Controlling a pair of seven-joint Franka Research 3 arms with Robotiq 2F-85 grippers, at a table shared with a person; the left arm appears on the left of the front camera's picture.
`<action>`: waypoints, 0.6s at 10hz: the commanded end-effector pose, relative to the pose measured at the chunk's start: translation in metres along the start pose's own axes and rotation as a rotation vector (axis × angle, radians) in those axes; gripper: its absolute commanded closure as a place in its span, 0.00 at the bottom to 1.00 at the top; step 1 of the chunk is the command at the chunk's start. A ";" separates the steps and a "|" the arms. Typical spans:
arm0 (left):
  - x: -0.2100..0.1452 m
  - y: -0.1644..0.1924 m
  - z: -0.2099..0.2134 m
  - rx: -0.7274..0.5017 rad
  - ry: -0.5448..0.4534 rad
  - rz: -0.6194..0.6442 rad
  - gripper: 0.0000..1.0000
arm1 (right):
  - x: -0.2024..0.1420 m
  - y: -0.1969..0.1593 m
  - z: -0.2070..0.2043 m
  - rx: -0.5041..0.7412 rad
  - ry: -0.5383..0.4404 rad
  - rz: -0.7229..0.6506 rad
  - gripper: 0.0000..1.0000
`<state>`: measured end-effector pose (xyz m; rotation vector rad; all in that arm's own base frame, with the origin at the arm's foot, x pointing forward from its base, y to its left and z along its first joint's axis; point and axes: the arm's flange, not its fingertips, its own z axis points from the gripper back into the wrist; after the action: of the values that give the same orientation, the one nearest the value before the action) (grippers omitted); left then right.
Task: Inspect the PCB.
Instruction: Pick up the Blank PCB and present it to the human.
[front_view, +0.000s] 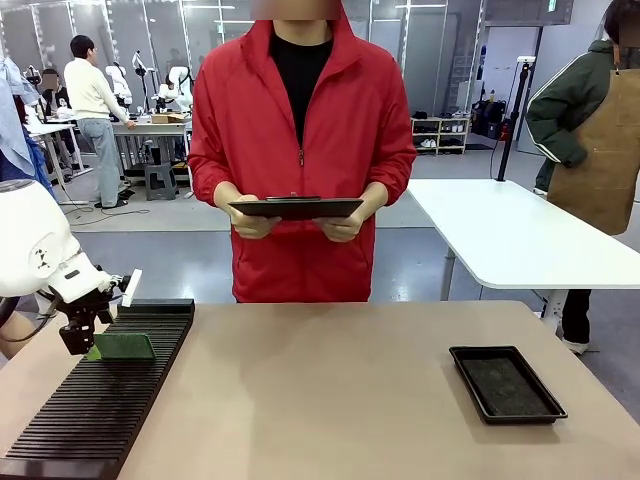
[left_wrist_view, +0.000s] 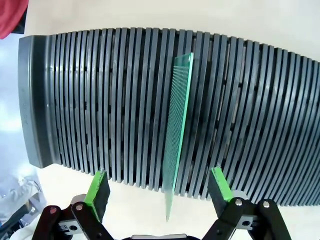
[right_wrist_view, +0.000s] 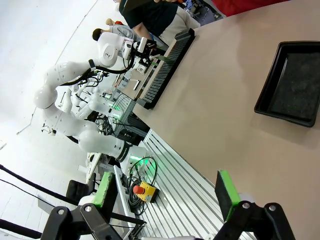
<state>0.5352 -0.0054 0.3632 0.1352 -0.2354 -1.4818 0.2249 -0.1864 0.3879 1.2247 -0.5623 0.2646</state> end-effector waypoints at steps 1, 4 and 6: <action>-0.005 0.003 -0.003 0.017 0.011 -0.022 0.00 | -0.001 0.001 0.001 0.006 -0.001 0.007 0.00; -0.005 0.002 -0.003 0.000 -0.007 -0.028 0.59 | -0.001 0.001 0.001 0.006 -0.001 0.007 0.00; -0.006 0.002 -0.003 -0.011 0.013 -0.031 1.00 | -0.001 0.001 0.001 0.006 -0.001 0.007 0.00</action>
<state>0.5351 -0.0040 0.3621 0.1373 -0.2280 -1.4865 0.2249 -0.1864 0.3879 1.2247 -0.5623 0.2646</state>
